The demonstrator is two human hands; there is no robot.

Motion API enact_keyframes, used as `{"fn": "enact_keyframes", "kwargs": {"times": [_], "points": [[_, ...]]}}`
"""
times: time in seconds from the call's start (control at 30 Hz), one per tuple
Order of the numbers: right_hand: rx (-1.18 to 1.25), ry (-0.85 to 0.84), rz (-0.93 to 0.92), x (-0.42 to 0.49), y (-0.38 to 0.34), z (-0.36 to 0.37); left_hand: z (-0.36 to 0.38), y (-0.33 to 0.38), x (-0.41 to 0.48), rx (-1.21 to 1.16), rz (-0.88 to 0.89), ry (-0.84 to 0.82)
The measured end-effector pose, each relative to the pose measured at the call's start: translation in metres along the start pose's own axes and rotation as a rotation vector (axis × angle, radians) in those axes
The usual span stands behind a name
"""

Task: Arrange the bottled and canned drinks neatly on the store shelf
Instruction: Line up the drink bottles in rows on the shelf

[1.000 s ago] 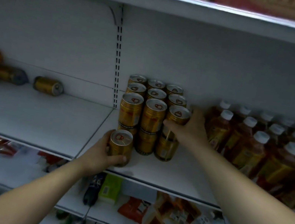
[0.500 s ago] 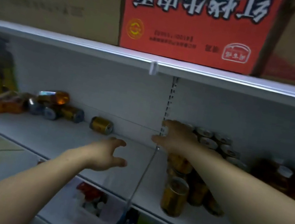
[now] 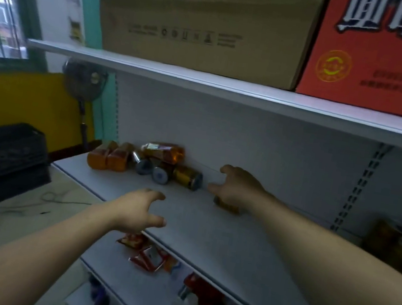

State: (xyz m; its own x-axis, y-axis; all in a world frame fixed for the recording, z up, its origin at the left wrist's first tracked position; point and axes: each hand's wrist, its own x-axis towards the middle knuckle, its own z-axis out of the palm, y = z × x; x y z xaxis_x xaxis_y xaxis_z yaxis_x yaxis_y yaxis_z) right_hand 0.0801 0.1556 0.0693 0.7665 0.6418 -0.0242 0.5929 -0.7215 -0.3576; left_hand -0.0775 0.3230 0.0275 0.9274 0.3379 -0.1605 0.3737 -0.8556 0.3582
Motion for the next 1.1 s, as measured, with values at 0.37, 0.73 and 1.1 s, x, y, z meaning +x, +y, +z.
{"fn": "enact_keyframes", "kwargs": {"times": [0.37, 0.73, 1.1], "points": [[0.005, -0.011, -0.153, 0.156, -0.066, 0.051, -0.035, -0.108, 0.089, -0.024, -0.203, 0.037], [-0.176, -0.066, -0.241, 0.301, -0.129, 0.095, -0.064, -0.206, 0.191, -0.009, -0.344, 0.088], [-0.498, -0.027, -0.138, 0.348, -0.144, 0.135, -0.089, -0.297, 0.301, -0.05, -0.414, 0.078]]}}
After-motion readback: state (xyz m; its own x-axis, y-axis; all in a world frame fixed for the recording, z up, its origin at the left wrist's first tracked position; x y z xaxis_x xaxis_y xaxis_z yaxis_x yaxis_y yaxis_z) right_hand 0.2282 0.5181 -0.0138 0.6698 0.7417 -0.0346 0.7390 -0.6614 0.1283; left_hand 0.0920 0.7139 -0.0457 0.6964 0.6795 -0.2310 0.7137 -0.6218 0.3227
